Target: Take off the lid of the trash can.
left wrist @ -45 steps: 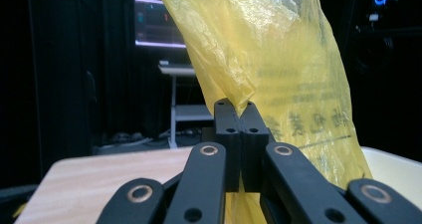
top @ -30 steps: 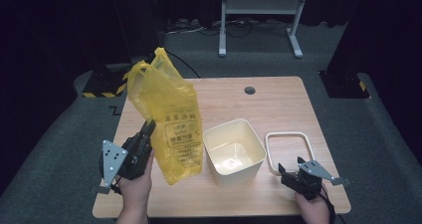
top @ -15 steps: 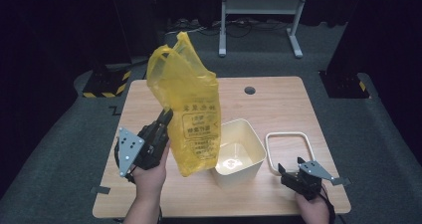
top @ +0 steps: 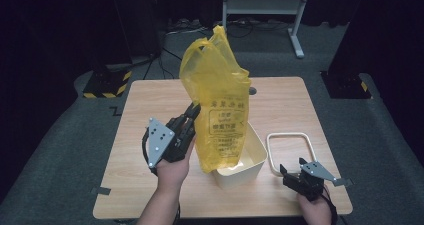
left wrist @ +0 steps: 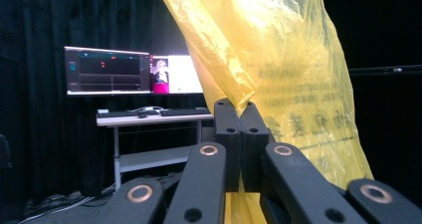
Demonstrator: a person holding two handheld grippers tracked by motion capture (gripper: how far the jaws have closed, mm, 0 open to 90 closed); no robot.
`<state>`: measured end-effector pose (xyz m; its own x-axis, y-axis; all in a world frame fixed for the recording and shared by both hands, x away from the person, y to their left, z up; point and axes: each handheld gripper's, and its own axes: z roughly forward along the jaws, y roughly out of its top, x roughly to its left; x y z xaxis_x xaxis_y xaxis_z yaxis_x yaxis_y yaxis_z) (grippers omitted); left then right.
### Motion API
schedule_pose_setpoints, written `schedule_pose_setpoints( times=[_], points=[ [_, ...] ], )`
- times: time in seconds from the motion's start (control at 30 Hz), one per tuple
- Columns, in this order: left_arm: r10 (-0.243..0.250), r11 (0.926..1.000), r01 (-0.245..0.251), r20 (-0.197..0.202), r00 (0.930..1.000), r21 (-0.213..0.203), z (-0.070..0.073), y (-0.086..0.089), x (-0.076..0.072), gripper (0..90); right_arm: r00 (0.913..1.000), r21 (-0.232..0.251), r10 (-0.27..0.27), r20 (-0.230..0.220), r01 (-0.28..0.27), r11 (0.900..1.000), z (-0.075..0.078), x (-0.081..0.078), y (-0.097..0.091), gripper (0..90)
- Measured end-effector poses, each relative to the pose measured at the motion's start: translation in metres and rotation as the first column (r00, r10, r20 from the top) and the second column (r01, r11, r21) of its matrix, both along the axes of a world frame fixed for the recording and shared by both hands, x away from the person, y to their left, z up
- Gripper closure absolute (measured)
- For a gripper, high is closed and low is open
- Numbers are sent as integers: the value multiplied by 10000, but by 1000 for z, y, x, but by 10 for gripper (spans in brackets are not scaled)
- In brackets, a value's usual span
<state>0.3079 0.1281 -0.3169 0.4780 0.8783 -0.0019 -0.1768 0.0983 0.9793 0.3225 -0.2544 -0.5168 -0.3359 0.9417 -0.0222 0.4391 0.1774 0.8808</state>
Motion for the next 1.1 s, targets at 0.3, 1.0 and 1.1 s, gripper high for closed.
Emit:
schedule_pose_setpoints(
  times=[0.3, 1.0, 1.1],
  points=[
    [-225, 9997, 225, -14, 9997, 9, -4, -17, 13, 896, 10000, -16, 34, -17, -34, 10000, -1, 0, 0, 233],
    [405, 9973, -409, 68, 9992, 609, -55, -36, 41, 896, 9999, -44, 134, -57, -134, 9999, -1, 0, -1, 233],
    [358, 9974, -357, 6, 9994, 618, -63, -37, 39, 896, 9999, -56, 126, -96, -126, 9999, -2, 0, -1, 233]
  ],
)
